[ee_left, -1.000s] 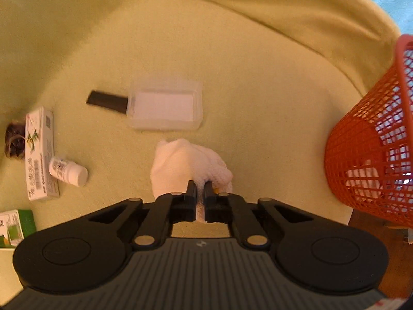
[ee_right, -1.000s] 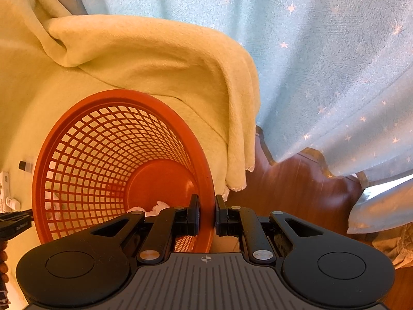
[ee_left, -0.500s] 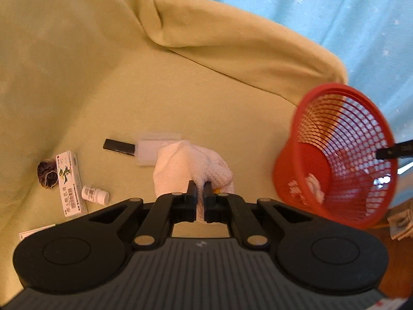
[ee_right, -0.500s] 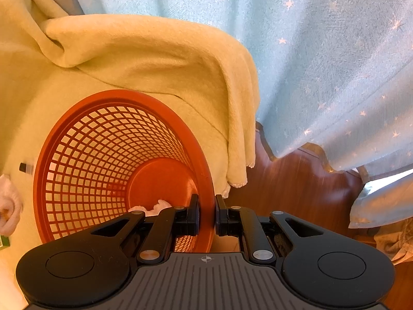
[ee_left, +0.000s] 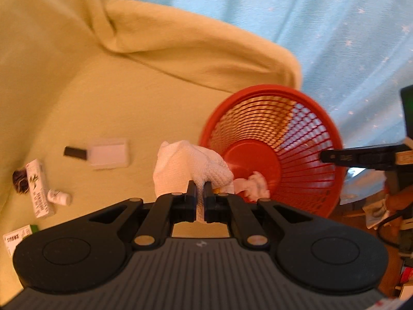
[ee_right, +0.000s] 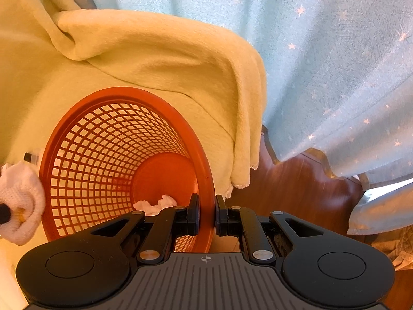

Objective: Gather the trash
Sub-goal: 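Carry the white cloth with the left gripper and release it into the basket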

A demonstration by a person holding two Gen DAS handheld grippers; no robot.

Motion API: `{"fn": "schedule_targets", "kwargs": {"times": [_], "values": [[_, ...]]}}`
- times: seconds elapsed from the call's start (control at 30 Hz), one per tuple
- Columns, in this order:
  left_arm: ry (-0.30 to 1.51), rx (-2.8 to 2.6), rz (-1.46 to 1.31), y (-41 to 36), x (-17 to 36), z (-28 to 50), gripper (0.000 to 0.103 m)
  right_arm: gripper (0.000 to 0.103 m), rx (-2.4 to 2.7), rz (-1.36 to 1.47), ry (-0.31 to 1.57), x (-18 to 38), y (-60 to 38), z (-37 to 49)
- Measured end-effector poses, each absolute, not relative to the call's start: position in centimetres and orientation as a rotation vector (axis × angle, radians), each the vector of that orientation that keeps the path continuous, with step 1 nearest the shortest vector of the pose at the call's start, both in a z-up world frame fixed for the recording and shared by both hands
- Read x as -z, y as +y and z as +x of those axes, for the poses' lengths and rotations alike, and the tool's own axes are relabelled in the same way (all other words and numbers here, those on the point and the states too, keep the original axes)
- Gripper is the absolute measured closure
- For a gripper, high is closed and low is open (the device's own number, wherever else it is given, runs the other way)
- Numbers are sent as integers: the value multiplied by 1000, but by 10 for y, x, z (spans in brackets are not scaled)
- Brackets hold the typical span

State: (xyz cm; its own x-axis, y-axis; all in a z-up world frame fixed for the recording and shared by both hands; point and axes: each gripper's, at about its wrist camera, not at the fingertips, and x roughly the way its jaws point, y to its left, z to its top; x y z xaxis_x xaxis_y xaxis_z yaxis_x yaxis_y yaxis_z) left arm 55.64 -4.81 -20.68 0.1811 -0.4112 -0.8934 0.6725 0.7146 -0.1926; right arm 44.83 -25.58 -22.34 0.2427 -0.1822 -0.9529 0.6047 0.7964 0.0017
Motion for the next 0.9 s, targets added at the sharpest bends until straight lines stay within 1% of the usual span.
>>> {"fn": "schedule_targets", "kwargs": {"times": [0.9], "values": [[1164,871,286,-100,204,537,101,95,548,409,1204,222,-252,445]]}}
